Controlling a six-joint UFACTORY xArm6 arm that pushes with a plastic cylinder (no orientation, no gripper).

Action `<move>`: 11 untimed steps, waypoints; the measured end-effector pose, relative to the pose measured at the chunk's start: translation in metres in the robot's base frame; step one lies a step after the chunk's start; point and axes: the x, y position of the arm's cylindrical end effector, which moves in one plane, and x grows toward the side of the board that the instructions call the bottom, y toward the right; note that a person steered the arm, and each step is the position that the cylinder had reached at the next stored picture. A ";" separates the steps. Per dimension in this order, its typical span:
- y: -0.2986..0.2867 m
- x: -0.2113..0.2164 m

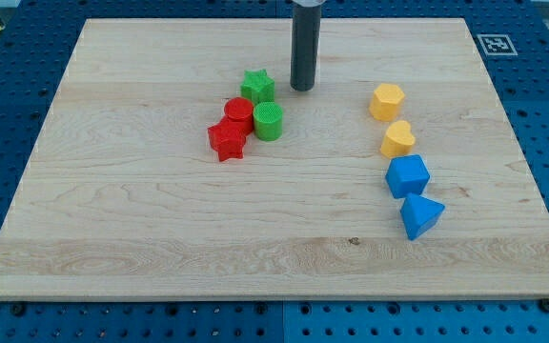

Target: Push the green circle below the red star

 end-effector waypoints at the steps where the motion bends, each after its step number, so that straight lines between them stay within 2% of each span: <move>1: 0.000 0.022; 2: -0.008 0.027; 5: -0.064 -0.003; 9: -0.015 0.115; 11: 0.033 0.143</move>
